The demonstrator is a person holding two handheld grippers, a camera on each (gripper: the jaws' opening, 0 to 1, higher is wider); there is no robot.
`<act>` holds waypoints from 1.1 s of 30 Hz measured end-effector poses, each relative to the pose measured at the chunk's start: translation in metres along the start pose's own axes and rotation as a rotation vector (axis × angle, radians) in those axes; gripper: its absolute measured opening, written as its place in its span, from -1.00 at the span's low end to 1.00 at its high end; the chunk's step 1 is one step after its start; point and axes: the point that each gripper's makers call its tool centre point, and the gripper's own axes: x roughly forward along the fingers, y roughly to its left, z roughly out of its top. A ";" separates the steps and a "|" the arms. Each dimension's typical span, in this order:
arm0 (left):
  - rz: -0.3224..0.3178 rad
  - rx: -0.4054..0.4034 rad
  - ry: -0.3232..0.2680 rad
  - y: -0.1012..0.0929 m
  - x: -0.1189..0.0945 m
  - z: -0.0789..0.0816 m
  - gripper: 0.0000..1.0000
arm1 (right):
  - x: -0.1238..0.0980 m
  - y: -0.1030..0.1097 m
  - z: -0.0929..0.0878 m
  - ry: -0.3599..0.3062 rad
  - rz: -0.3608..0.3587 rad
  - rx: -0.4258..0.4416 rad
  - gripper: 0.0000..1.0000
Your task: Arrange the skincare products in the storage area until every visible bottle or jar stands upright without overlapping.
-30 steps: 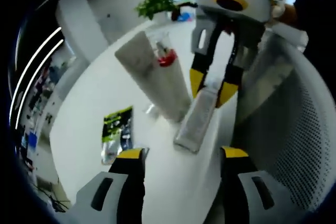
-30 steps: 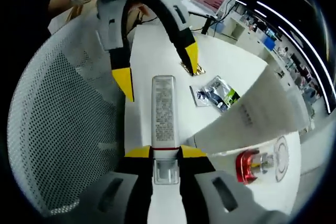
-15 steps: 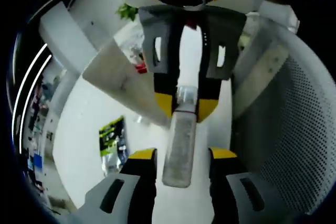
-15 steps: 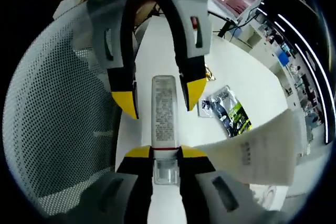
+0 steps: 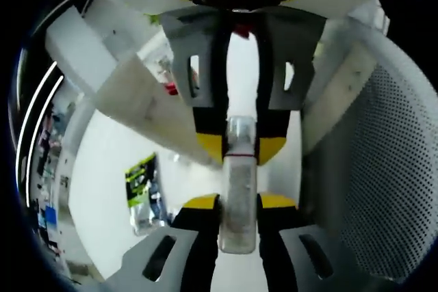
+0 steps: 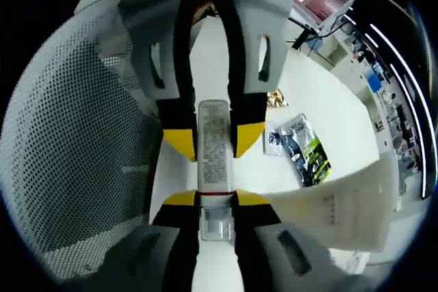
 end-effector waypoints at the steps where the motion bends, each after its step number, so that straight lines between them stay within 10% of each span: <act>1: 0.003 -0.011 -0.004 0.000 0.000 0.000 -0.66 | 0.000 0.000 0.000 -0.005 -0.003 -0.017 -0.64; 11: -0.014 -0.057 -0.058 -0.004 0.000 0.003 -0.70 | -0.001 0.003 -0.004 -0.092 -0.015 -0.014 -0.59; 16: -0.018 -0.074 -0.044 -0.005 -0.002 -0.004 -0.70 | 0.000 0.002 -0.029 -0.030 -0.040 0.024 -0.36; 33: -0.055 -0.328 -0.235 0.005 -0.022 0.008 -0.69 | -0.028 0.013 -0.038 -0.513 0.077 0.873 -0.57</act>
